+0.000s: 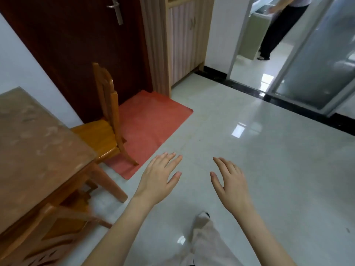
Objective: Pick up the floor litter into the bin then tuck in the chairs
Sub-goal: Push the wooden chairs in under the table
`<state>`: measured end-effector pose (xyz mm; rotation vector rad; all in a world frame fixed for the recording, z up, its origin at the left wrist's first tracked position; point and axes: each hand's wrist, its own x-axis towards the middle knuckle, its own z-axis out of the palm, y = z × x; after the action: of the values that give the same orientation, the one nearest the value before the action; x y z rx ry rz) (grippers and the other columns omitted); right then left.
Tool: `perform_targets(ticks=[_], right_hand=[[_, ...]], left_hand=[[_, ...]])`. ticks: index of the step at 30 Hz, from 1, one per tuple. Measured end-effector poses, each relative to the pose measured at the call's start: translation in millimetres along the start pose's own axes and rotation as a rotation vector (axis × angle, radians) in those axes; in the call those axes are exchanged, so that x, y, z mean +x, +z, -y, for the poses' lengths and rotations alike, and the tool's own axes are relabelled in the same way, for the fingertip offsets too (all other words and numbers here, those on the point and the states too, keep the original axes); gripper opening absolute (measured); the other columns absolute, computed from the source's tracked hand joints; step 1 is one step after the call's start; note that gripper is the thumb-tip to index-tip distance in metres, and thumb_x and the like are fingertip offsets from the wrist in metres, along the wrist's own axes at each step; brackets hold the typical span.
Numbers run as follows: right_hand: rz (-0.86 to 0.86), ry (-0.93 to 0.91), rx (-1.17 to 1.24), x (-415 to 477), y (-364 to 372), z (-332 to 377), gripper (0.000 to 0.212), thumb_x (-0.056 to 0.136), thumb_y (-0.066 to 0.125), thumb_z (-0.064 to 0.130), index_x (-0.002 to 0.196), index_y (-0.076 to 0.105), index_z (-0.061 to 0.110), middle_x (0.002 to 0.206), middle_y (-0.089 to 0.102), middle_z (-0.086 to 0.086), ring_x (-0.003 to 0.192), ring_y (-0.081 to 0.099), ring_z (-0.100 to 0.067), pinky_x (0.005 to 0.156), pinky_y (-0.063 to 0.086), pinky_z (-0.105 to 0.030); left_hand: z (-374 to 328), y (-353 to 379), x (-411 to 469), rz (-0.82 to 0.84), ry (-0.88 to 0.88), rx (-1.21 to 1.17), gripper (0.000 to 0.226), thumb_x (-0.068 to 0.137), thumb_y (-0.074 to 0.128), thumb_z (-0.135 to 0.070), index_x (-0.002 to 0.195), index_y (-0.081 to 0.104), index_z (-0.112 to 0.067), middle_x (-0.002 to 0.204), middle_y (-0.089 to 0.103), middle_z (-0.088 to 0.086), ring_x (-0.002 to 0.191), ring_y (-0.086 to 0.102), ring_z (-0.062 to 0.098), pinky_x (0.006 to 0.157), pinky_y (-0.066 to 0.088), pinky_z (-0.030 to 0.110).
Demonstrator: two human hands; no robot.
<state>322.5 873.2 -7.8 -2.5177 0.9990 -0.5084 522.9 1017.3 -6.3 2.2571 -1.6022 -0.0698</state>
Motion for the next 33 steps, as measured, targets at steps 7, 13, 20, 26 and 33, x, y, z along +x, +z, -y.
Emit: perform_targets(ticks=[7,13,20,26,33], right_hand=[[0.112,-0.172,0.039,175.3,-21.3,-50.9,0.055,0.097,0.033,0.048,0.14,0.051,0.019,0.138,0.056,-0.001,0.128,0.048,-0.024,0.106,0.038,-0.043],[0.148,-0.283,0.101,298.1,-3.3,-67.5,0.053,0.097,0.035,0.046,0.14,0.05,0.018,0.136,0.056,0.0,0.125,0.049,-0.023,0.105,0.039,-0.043],[0.254,-0.387,0.082,420.4,69.1,-72.0,0.052,0.098,0.035,0.046,0.139,0.051,0.019,0.134,0.058,0.0,0.125,0.052,-0.024,0.104,0.041,-0.042],[0.256,-0.463,0.058,569.7,113.0,-43.0,0.051,0.098,0.037,0.045,0.139,0.051,0.019,0.134,0.059,-0.001,0.124,0.052,-0.025,0.104,0.041,-0.043],[0.235,-0.561,0.08,729.1,133.2,-0.9,0.049,0.095,0.043,0.041,0.138,0.051,0.018,0.133,0.059,-0.001,0.125,0.051,-0.025,0.103,0.041,-0.045]], left_hand=[[-7.0,3.3,137.8,-0.107,-0.218,-0.027,0.053,0.097,0.029,-0.047,0.144,0.042,-0.026,0.147,0.044,-0.005,0.14,0.033,0.016,0.117,0.022,0.035],[22.7,4.0,221.9,-0.163,-0.339,-0.019,0.051,0.097,0.033,-0.045,0.143,0.043,-0.026,0.145,0.047,-0.002,0.138,0.037,0.02,0.112,0.031,0.043],[101.2,29.8,308.4,-0.147,-0.453,-0.01,0.051,0.097,0.034,-0.044,0.143,0.042,-0.025,0.145,0.048,-0.001,0.137,0.038,0.022,0.11,0.034,0.044],[183.2,31.6,424.7,-0.115,-0.407,0.013,0.052,0.097,0.037,-0.043,0.145,0.04,-0.024,0.145,0.047,0.001,0.137,0.038,0.023,0.114,0.03,0.04],[265.3,-7.7,544.0,-0.191,-0.454,0.034,0.053,0.099,0.03,-0.049,0.146,0.038,-0.026,0.147,0.044,0.0,0.139,0.035,0.02,0.114,0.028,0.041]])
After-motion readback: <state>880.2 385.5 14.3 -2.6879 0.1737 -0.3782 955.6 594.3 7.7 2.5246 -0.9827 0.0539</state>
